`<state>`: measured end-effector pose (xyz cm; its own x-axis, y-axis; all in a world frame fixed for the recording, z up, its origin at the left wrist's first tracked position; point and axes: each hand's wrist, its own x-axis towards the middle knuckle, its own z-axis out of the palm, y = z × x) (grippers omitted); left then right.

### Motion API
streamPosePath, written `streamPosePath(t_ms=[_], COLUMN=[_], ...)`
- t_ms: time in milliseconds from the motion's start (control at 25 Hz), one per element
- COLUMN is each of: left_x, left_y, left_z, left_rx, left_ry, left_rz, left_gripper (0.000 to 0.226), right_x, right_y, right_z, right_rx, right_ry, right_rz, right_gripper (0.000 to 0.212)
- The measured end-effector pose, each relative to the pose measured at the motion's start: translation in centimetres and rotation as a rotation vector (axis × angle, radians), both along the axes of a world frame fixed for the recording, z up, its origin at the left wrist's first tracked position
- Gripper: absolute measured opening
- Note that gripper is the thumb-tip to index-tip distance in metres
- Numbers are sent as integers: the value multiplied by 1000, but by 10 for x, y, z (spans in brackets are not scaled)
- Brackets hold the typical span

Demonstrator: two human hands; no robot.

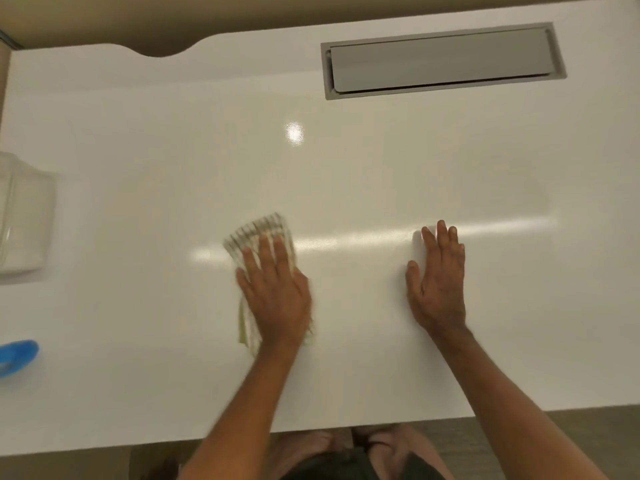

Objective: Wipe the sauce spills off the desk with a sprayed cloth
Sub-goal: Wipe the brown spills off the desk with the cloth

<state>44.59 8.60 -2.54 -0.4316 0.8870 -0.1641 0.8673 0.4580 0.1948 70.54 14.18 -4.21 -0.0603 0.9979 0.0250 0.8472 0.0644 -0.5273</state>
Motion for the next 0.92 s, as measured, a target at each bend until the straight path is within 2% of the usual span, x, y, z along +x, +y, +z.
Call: streamPosePath(t_ms=[120, 240, 320, 360, 440, 480, 520, 560, 680, 800, 920], left_x=[82, 135, 155, 156, 133, 115, 94, 71, -12, -79, -92], left_y=[-12, 29, 65, 83, 98, 92, 76, 55, -21, -65, -74], left_z=[6, 10, 17, 25, 42, 45, 47, 44, 16, -5, -15], left_rx=[-38, 48, 70, 46, 51, 110, 190, 268, 343, 241, 112], left_ry=[-124, -264, -497, -671, -1052, -1165, -1155, -1037, -506, -130, 35], left_rz=[-61, -95, -70, -28, 85, 98, 71, 35, 36, 114, 71], left_gripper=[71, 71, 68, 67, 70, 70, 68, 65, 58, 58, 60], right_x=[7, 5, -3, -11, -33, -45, -58, -70, -97, -104, -118], right_y=[-6, -12, -21, -23, -22, -16, -7, 4, 24, 31, 10], right_z=[6, 22, 33, 38, 42, 40, 37, 32, 15, 6, 6], right_rx=[-6, -29, -8, 6, 11, 7, -11, -40, -88, -24, 23], right_ry=[194, 296, 310, 323, 320, 284, 206, 79, -276, -326, -303], right_rz=[-11, -86, -132, -141, -105, -66, -26, 4, -45, -78, 32], right_gripper=[57, 53, 51, 51, 51, 54, 57, 60, 63, 58, 55])
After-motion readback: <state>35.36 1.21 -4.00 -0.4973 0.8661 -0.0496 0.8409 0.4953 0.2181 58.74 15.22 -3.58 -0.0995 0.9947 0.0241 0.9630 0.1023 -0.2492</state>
